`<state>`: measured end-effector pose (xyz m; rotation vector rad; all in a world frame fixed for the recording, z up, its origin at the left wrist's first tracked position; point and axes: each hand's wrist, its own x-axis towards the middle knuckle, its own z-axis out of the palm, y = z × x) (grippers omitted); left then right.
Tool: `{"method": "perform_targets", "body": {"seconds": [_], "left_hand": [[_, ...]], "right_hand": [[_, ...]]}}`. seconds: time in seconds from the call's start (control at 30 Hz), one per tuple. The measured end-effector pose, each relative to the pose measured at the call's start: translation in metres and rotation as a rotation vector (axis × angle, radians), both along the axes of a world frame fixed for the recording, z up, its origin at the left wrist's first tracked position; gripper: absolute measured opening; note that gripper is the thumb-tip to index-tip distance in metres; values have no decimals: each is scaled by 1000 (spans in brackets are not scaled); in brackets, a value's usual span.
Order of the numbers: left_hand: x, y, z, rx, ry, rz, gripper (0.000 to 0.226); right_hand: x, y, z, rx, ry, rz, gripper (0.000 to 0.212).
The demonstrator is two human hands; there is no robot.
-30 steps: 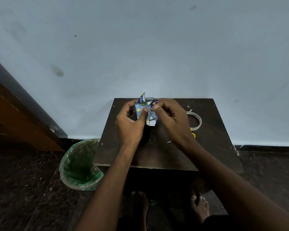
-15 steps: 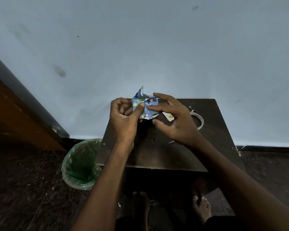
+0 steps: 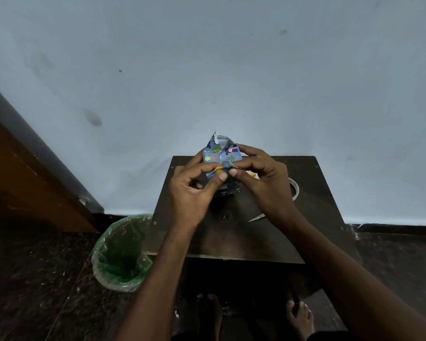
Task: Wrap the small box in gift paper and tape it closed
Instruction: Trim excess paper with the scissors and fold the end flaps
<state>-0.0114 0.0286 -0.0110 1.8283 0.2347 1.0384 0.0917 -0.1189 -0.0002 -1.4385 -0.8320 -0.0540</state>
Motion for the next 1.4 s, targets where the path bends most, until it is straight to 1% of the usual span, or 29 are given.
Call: {"method": "perform_targets", "body": {"seconds": [0.07,0.13,0.23,0.33,0.53,0.63,0.73,0.8,0.87,0.97,1.0,1.13,1.23,1.33,1.4], "left_hand": [[4,-2,-1,-58,-33,14,19],[7,-2,-5,-87,-24,15,18],[10,-3,-14,-113,-8,13,21],[12,-8,-14,-148,-2,9,20],[10,-9,-11,-156,-8,22,18],[7,-11,-3,-146,-12,25,13],[6,-13,0,-126,23,57,10],[6,-11,-1,-142,46,80,20],[7,-7,-4,-172,57,76,26],[5,-8,-4,-221,57,51,12],[4,-11,-3,-249,44,37,12],[3,-16,2,-346,-21,-37,27],[4,-14,2,-345,4,-39,25],[5,-14,-1,-326,26,4,22],[7,-15,-2,-327,30,26,19]], "right_hand": [[0,1,1,15,17,27,14],[2,1,0,36,57,38,6],[2,2,-3,55,102,30,9],[0,3,-3,68,109,14,9],[0,1,-3,31,106,23,1],[0,1,-2,2,63,5,1],[0,1,-2,-50,7,-33,5],[1,1,-3,-60,-6,-52,7],[1,0,-2,-57,-1,-43,11],[2,-2,-2,-91,-2,-43,11],[2,-2,-2,-102,3,-54,12],[3,-3,1,-59,48,-45,14],[2,-3,3,-27,84,-28,17],[-1,-2,4,-35,90,-32,16],[-2,-1,4,-41,98,-36,20]]}}
